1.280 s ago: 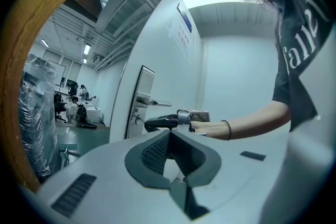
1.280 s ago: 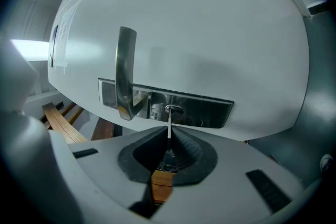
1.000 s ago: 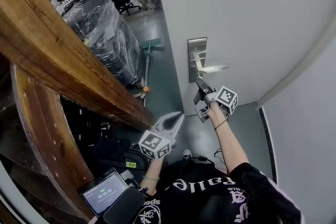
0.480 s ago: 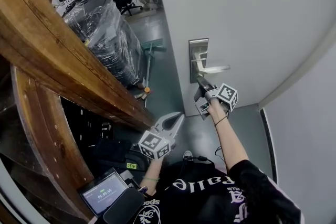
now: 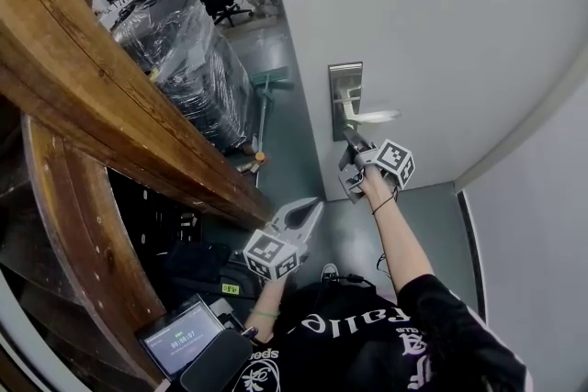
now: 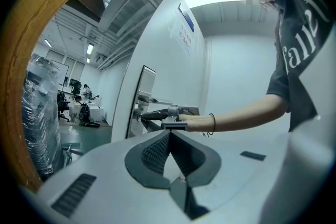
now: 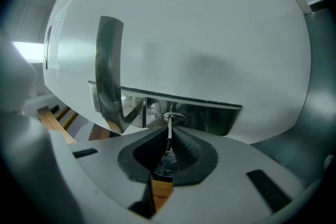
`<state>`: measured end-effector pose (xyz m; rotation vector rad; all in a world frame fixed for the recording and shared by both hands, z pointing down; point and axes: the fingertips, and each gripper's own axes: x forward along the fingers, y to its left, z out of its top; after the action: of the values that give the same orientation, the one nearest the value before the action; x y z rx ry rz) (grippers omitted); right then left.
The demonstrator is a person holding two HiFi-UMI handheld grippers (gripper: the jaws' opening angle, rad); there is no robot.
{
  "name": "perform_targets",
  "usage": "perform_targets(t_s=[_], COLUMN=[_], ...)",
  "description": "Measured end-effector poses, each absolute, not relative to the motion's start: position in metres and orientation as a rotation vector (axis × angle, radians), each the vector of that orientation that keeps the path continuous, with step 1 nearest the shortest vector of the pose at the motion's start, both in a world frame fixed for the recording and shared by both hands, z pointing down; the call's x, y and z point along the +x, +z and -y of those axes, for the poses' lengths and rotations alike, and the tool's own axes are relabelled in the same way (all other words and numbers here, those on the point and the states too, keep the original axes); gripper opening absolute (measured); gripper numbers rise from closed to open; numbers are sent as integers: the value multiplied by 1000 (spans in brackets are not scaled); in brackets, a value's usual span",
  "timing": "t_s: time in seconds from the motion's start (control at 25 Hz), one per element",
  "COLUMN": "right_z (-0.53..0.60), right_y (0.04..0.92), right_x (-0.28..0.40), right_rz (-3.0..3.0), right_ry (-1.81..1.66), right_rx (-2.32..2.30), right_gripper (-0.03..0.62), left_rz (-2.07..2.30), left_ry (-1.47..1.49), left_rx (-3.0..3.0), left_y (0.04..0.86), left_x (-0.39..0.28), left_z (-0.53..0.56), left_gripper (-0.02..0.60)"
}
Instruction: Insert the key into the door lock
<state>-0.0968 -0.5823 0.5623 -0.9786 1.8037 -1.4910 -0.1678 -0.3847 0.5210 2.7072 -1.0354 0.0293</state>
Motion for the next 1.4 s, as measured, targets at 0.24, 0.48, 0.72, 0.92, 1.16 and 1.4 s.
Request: perform_targets(t_s=[0.24, 0.48, 0.72, 0.92, 1.16, 1.4], right_z=[574, 535, 474, 416, 353, 291], right_y=[561, 563, 557, 540, 524, 528], right_x=[-95, -92, -78, -57, -13, 30], right_rz=[-1939, -2097, -2177, -2252, -2367, -2493], right_ry=[-1449, -1401, -1380, -1362, -1280, -1238], right_rx=[-1038, -1059, -1053, -1001, -1021, -1041], right_gripper=[37, 37, 37, 35, 29, 26], left_rz=[1051, 1068, 1046, 1043, 1054, 1101], left_ry=[43, 20, 11, 8, 5, -18], left_rx=[2702, 2690, 2685, 2680, 2656, 2628], left_y=[522, 520, 516, 515, 515, 516], left_x=[-166, -157, -130, -100, -58, -12], left_z=[383, 382, 367, 344, 306, 258], left_gripper=[5, 5, 5, 5, 5, 5])
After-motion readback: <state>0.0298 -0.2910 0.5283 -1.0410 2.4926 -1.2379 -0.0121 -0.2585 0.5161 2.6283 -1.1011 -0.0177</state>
